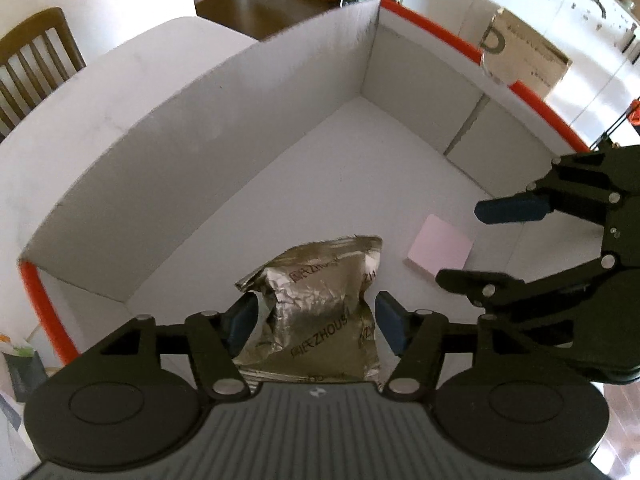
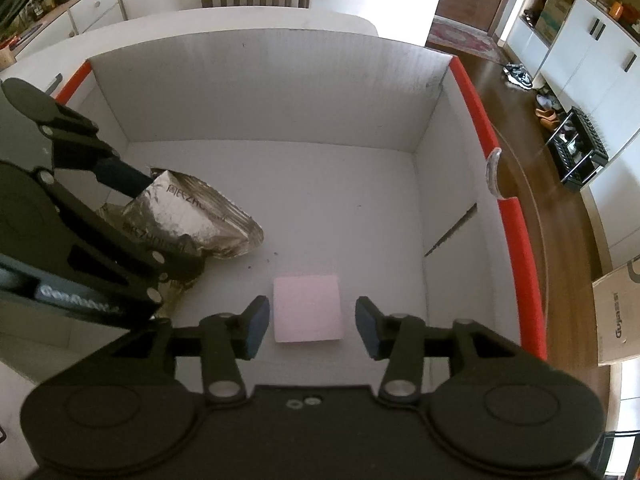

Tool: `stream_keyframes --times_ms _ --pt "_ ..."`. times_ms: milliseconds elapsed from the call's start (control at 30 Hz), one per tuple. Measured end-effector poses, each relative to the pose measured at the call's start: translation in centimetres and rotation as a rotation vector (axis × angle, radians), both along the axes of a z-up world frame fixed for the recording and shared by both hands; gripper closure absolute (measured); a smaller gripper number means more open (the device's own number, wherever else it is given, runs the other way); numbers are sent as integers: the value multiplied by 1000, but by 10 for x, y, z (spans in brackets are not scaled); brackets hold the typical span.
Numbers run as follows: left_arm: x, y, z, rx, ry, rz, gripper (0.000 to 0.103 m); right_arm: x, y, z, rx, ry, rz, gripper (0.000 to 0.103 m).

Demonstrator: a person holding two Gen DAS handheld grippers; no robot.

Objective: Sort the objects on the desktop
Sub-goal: 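Open the left tool to drop the foil bag while the right tool releases the pink pad in the box, then withdraw both tools from the box back toward the table items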

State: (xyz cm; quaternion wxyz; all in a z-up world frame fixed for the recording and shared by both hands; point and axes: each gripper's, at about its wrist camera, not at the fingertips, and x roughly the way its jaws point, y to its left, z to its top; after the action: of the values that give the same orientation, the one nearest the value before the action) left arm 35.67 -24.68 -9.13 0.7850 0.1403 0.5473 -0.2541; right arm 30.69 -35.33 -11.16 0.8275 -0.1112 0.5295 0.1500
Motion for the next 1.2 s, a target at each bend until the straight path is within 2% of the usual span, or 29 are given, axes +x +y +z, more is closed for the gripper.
stream_keyframes --times_ms 267,467,733,1067,1200 --pt "-9 19 29 -109 -39 32 39 -3 -16 15 49 -18 -8 48" --pt "-18 21 40 -169 -72 65 39 -16 -21 31 90 -50 -5 44" --pt "-44 26 56 -197 -142 91 39 -38 -22 61 151 -114 25 37" --pt "-77 46 81 -243 -227 136 39 -65 -22 87 182 -194 41 21" --pt "-91 56 91 -265 -266 140 33 -73 -17 95 195 -219 50 18"
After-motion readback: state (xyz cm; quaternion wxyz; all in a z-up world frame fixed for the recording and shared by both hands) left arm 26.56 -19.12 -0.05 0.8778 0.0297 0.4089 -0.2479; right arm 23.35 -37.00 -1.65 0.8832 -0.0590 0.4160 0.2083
